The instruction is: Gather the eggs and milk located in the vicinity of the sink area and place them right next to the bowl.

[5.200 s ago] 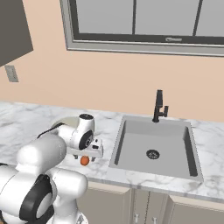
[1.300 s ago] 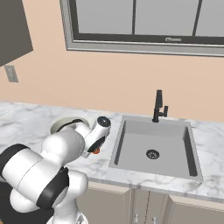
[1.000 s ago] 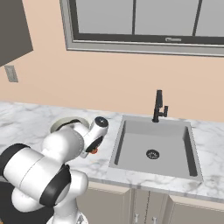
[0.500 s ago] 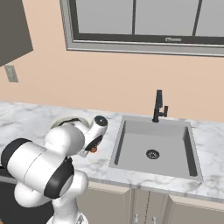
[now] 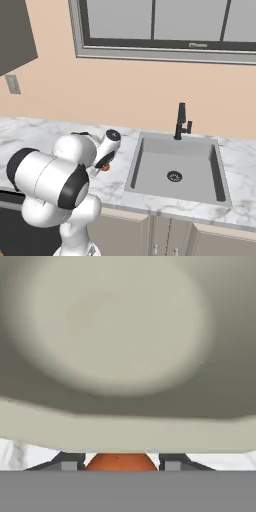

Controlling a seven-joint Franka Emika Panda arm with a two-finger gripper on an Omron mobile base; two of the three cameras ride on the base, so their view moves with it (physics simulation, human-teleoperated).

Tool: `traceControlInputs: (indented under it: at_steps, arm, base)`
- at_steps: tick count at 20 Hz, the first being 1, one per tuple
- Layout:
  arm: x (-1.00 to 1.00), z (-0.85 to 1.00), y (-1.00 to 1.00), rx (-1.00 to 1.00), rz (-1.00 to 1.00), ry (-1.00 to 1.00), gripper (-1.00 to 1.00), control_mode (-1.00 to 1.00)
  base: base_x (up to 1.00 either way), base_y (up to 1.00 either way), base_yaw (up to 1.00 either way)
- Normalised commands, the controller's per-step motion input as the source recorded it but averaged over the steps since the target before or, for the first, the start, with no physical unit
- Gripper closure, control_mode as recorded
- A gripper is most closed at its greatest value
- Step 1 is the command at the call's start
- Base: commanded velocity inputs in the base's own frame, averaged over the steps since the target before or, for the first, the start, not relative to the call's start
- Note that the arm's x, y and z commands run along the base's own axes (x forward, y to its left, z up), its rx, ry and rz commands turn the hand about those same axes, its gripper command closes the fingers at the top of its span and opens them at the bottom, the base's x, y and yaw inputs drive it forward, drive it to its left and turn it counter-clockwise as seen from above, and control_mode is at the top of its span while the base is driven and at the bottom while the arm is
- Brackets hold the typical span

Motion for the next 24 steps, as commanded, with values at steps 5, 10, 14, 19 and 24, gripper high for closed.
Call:
traceControlInputs:
  at_steps: [5,10,14,19,24]
  arm:
    - [0.13,0.0,0.13,0.0,0.01,0.0,1.0,-1.0]
    - [0.01,-0.06,0.01,0.0,0.04,0.0,-1.0,-1.0]
    - [0.0,-0.03,0.0,0.0,0.05,-0.01,-1.0,-1.0]
    - [0.0,0.0,0.0,0.0,0.04,-0.01,-1.0,-1.0]
    - [0.0,0.08,0.0,0.0,0.01,-0.03,-1.0,-1.0]
  base:
    - [0.0,0.0,0.0]
    - [0.0,0.0,0.0]
    - [0.0,0.0,0.0]
    - [0.0,0.0,0.0]
    - [0.0,0.0,0.0]
